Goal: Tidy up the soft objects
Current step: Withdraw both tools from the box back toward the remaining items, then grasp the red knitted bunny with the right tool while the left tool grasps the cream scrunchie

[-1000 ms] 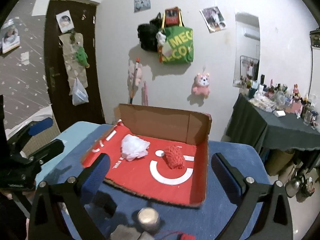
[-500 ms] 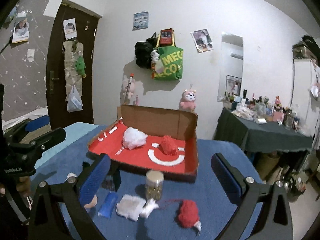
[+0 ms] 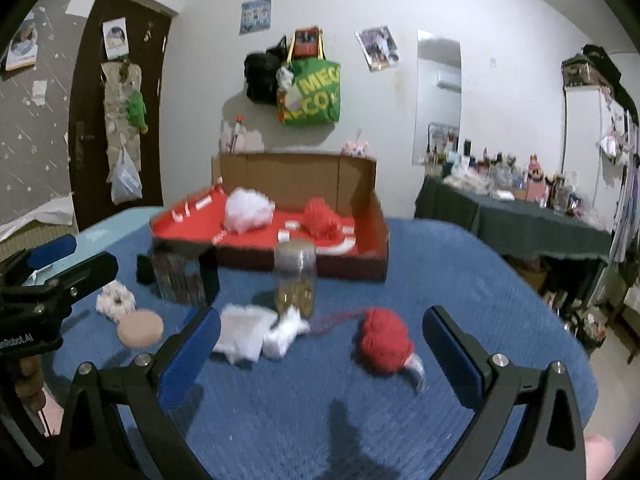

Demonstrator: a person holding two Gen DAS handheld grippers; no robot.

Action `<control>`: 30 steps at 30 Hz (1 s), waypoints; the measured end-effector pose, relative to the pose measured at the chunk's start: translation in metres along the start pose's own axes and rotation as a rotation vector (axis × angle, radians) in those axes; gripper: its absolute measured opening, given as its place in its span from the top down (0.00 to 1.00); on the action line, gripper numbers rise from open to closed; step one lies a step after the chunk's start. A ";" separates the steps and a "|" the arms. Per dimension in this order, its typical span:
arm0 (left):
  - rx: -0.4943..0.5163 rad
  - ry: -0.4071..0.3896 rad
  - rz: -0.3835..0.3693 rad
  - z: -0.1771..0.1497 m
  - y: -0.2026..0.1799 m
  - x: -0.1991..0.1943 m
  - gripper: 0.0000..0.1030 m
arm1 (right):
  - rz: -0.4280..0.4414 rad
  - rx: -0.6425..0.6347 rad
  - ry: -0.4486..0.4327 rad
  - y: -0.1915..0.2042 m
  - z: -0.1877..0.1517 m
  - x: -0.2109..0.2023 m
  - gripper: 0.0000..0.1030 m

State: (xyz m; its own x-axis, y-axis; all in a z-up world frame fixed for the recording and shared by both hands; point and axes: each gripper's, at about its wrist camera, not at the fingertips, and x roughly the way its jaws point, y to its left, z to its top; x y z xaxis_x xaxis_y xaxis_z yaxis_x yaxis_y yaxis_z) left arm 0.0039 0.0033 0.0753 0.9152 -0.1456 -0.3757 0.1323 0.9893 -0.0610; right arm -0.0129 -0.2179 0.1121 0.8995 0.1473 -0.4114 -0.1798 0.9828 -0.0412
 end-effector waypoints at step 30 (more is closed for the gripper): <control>-0.017 0.151 0.040 -0.026 0.029 0.031 0.00 | 0.006 0.071 0.177 -0.015 -0.037 0.048 0.00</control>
State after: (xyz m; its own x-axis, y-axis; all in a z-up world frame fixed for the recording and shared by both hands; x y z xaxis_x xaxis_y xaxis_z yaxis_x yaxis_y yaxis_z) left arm 0.0265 0.0271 0.0377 0.8518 -0.1067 -0.5129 0.0894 0.9943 -0.0584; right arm 0.0179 -0.2296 0.0597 0.8131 0.1371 -0.5657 -0.1504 0.9883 0.0233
